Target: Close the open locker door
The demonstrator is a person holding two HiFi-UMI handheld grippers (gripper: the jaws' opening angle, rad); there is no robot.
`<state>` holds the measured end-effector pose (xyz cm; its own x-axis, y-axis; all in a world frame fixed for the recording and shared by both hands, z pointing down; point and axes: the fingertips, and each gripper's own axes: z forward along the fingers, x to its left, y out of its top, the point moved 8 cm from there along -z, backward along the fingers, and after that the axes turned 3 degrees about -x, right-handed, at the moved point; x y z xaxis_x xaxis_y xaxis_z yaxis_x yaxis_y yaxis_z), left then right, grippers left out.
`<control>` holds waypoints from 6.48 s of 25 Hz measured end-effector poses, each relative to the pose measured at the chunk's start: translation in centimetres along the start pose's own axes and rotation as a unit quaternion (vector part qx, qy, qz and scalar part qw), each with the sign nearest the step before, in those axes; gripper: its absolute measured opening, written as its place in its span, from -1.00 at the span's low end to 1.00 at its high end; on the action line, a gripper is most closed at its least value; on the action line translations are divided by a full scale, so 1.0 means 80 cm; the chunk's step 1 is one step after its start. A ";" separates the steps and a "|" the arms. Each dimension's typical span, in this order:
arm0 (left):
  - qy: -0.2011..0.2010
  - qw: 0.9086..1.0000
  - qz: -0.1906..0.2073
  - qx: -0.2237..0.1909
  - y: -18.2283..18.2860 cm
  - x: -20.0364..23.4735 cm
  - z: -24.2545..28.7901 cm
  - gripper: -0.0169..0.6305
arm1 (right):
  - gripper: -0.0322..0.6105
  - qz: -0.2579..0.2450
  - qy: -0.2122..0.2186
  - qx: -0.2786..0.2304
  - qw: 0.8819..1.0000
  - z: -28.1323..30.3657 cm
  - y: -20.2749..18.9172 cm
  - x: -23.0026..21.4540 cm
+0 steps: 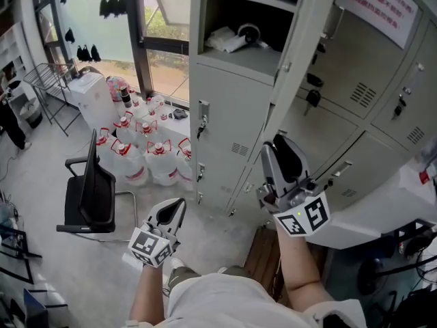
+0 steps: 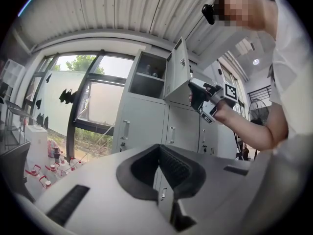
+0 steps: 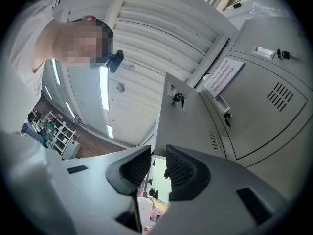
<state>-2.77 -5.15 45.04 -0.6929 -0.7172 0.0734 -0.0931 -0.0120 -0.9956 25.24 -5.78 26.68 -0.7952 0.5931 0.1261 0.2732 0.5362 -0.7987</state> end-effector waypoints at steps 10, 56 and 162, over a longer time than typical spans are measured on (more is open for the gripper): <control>-0.037 0.999 -0.004 0.003 0.001 0.078 -0.009 -0.94 | -0.62 -0.042 -0.039 0.007 0.998 0.049 -0.031 0.033; -0.007 0.999 -0.031 -0.002 -0.009 0.292 0.005 -0.94 | -0.71 -0.070 -0.073 0.017 0.995 0.247 -0.169 0.003; -0.047 0.995 -0.044 0.082 -0.069 0.221 0.064 -0.94 | -0.92 0.072 -0.022 0.334 0.940 0.016 -0.374 0.068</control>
<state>-10.86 -21.38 51.53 -0.6159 -0.7708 0.1628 -0.0268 -0.1860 -0.9822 12.06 -19.38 50.47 -0.8015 0.5975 -0.0241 -0.0088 -0.0522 -0.9986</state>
